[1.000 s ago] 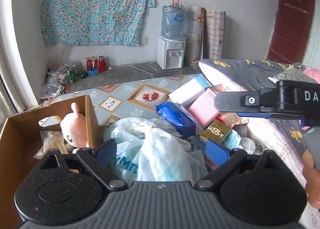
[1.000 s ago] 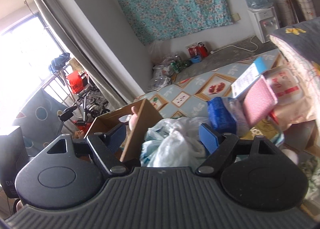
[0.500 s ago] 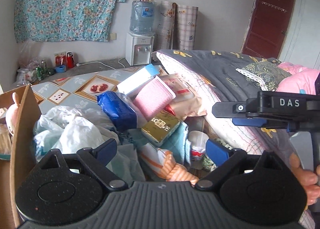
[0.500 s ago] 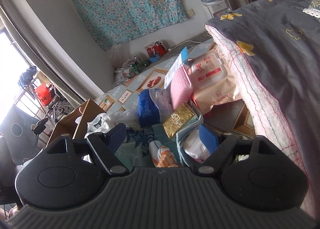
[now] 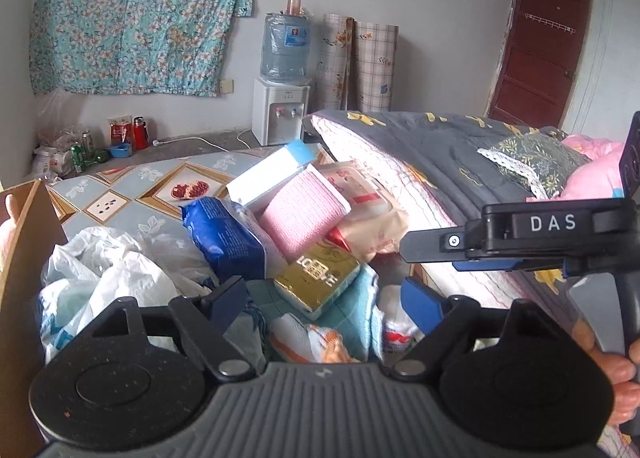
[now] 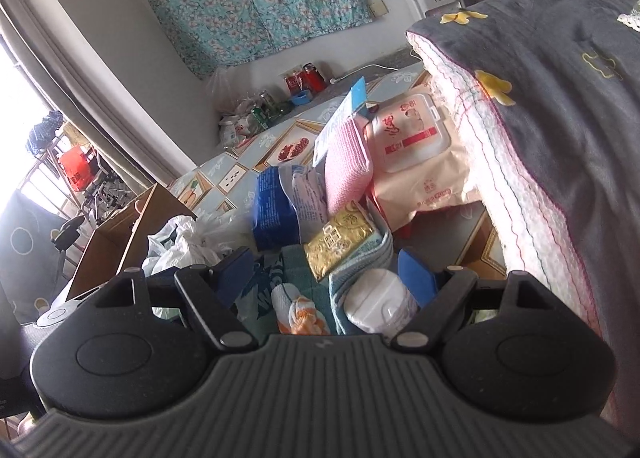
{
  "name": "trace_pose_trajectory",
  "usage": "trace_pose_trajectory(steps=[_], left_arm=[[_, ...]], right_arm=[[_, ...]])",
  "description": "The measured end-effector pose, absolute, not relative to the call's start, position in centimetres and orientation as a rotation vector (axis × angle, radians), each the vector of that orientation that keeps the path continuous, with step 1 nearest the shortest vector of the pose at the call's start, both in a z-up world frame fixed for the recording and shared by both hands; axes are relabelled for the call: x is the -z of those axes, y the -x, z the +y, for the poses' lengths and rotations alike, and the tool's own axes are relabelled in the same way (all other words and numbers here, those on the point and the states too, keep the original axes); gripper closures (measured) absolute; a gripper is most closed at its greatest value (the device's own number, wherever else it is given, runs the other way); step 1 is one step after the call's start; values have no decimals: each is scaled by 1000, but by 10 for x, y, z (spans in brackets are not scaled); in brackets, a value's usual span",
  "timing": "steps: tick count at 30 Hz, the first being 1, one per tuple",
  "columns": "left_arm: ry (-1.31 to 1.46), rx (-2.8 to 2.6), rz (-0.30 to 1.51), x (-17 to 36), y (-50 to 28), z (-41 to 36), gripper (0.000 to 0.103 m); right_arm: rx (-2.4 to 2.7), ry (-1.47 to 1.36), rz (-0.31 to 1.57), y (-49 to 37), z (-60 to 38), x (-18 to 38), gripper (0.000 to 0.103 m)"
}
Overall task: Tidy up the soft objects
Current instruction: 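Grasp the blue-and-white bandage box with the right gripper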
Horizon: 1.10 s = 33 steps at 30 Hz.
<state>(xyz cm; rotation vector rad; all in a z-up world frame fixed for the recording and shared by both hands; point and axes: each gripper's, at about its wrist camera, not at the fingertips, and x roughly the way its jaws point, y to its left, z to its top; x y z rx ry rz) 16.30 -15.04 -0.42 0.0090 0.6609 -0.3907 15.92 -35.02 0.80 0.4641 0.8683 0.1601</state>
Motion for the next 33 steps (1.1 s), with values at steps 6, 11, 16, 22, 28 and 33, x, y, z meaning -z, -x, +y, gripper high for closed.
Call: trace_pose_trajectory(steps=[6,11,16,22,28,33], left_arm=[[-49,343,635,-14,-200,-139,22],[-141,317,622,-18,-242,-145,22],[-92,302,682,-6,-273,-149,33],[-25,298,718,6,-276,-130,35],[-11,271,717,5,-277,-113,35],[57,247,748,3,-282,-102,37]], right_arm=[[-190,-426,835,-210,-346,-25,23],[-171,-396,824,-284,-345,-35,23],[-123,-339,847,-372,-341,-19,23],[-72,-327,956,-443,-341,37,35],[-77,-380,1008,-453,-341,63,92],[-122,-387,932,-440,-337,38,101]])
